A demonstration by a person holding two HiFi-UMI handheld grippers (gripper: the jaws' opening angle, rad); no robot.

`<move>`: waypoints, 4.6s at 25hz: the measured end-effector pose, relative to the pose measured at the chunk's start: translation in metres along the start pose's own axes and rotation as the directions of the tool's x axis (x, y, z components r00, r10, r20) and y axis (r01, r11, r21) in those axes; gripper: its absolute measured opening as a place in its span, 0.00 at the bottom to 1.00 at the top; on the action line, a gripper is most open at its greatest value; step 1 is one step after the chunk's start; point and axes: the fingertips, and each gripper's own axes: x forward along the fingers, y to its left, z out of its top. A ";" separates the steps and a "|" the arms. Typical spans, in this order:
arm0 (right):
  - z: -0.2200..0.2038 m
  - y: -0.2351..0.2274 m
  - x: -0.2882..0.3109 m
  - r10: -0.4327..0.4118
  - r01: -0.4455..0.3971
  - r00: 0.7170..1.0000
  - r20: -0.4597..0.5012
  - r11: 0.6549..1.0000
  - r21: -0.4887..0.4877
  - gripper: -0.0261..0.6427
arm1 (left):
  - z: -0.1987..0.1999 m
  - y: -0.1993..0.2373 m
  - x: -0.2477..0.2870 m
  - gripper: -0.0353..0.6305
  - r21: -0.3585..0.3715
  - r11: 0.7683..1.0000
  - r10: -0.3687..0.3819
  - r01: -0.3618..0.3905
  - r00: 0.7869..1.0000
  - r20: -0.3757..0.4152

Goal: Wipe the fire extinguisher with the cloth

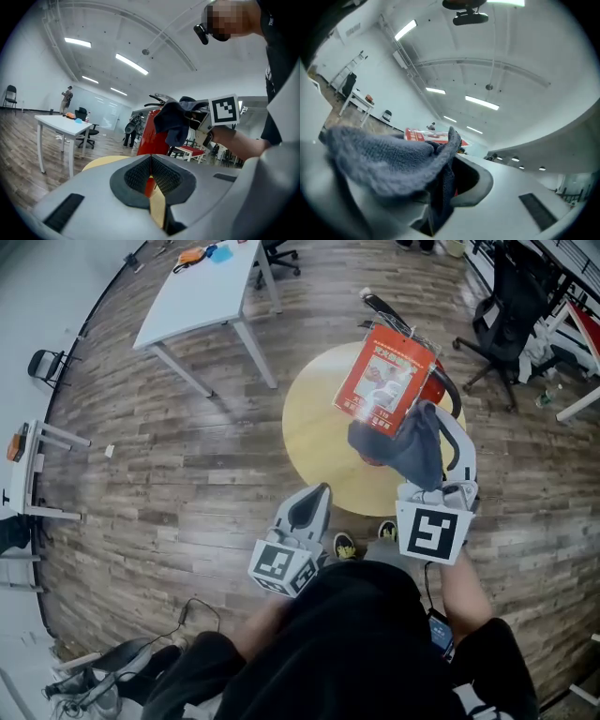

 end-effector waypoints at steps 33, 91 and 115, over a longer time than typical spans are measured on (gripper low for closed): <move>-0.264 0.220 0.022 0.353 -0.407 0.826 -0.440 0.913 -0.032 0.13 | -0.017 0.026 -0.001 0.09 -0.038 0.997 0.071 -0.073 0.996 -0.060; -0.043 0.072 0.052 -0.085 -0.380 0.894 0.441 -0.666 0.642 0.13 | -0.005 0.033 -0.019 0.09 -0.051 0.991 0.121 -0.122 0.992 -0.025; -0.150 0.135 0.084 -0.058 -0.112 0.994 0.096 -0.624 0.773 0.13 | -0.011 0.033 -0.027 0.09 -0.048 0.990 0.133 -0.135 0.990 -0.052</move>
